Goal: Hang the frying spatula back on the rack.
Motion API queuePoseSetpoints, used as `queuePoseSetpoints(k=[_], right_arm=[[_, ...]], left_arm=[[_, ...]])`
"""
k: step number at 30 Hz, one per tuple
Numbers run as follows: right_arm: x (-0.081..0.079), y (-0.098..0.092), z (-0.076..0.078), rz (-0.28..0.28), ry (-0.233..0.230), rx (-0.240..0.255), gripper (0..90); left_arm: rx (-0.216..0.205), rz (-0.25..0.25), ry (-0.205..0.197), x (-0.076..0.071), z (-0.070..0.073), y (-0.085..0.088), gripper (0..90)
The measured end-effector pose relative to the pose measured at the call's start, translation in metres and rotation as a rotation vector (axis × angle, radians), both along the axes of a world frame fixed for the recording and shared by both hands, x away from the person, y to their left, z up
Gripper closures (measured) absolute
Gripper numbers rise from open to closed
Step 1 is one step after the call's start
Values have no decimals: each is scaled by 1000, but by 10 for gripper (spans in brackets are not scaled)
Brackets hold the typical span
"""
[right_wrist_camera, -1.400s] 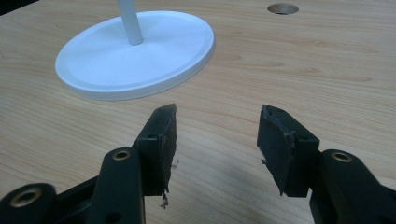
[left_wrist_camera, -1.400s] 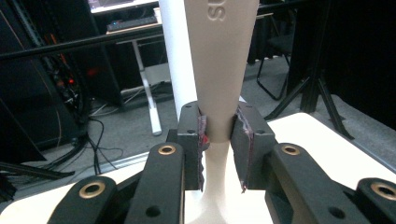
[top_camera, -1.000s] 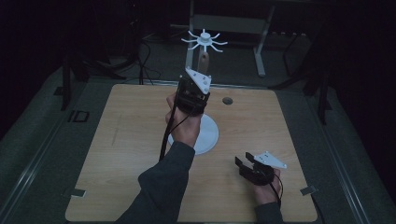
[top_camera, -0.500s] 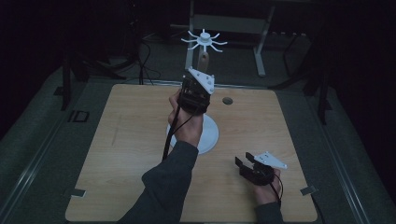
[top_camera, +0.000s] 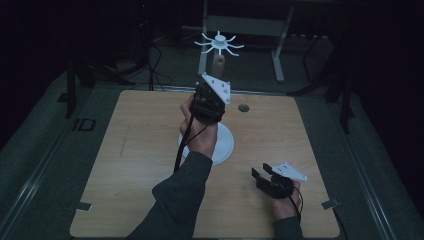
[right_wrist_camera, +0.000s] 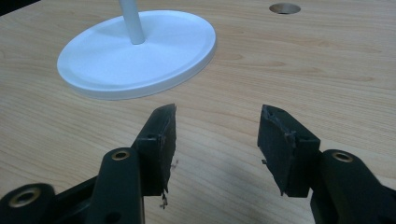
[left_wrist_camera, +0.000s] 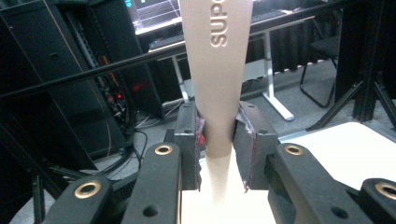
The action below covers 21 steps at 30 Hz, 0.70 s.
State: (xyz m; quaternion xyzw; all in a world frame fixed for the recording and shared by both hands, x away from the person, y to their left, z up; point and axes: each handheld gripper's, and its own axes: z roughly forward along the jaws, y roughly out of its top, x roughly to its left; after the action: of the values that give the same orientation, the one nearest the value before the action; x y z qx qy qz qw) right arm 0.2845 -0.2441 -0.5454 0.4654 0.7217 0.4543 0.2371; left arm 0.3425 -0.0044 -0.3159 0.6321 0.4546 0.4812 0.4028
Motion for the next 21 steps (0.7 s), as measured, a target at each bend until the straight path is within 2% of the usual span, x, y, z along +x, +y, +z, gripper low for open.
queuePoseSetpoints(k=[8,15,19,21], right_arm=[[0,0,0,1,0,1,466],[0,-1,0,0,0,0,465],[0,-1,0,-1,1,-3,465],[0,-1,0,0,2,-2,465]], left_arm=[[-9,7,30,7,1,1,724],[-24,-25,40,9,0,4,715],[-39,-50,48,12,-1,7,683],[-47,-58,40,11,-1,7,658]])
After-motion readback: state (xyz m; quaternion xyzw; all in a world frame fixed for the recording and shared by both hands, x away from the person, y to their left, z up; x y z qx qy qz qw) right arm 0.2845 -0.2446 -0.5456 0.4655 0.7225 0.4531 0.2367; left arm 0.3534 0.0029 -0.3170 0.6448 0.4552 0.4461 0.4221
